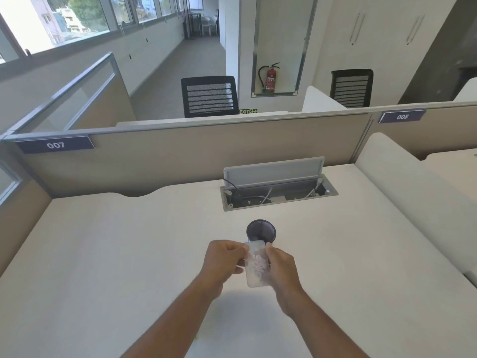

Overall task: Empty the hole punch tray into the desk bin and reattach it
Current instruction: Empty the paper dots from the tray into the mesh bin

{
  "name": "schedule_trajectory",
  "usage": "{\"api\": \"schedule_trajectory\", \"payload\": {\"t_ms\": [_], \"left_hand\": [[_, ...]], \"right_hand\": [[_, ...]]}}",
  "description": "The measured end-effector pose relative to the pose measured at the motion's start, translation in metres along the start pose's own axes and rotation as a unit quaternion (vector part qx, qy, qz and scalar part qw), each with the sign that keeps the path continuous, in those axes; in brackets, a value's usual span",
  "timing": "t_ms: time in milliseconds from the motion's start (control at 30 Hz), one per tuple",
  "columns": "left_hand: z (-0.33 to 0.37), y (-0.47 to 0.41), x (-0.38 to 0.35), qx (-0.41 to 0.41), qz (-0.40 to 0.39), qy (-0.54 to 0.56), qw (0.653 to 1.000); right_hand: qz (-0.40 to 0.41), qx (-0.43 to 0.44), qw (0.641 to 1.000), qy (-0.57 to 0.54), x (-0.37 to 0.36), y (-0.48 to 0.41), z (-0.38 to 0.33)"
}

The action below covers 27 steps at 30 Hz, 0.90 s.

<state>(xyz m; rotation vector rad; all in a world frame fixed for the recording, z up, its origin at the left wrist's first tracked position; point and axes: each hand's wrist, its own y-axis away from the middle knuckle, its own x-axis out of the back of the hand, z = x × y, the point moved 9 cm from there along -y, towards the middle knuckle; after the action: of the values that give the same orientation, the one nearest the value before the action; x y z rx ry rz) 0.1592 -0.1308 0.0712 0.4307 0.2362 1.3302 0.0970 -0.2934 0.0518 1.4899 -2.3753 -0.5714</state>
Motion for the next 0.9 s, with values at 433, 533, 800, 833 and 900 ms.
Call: {"api": "schedule_trajectory", "payload": {"t_ms": [433,533,800,833,900], "left_hand": [[0.063,-0.096,-0.015,-0.073,0.059,-0.102,0.990],[0.062,-0.109,-0.019,-0.090,0.061,-0.125,0.986],[0.060,-0.120,-0.024,-0.124,0.053,-0.166,0.977],[0.061,-0.118,-0.026,-0.133,0.050,-0.174,0.974],[0.062,-0.115,-0.029,-0.147,0.050,-0.193,0.969]], "right_hand": [[0.067,0.172,0.974,0.134,0.022,-0.064,-0.064],[0.079,0.203,0.953,0.211,0.023,-0.074,-0.065],[0.115,0.359,0.813,0.444,0.010,-0.061,-0.069],[0.125,0.383,0.784,0.472,0.008,-0.058,-0.068],[0.144,0.426,0.726,0.520,0.006,-0.054,-0.068]]}}
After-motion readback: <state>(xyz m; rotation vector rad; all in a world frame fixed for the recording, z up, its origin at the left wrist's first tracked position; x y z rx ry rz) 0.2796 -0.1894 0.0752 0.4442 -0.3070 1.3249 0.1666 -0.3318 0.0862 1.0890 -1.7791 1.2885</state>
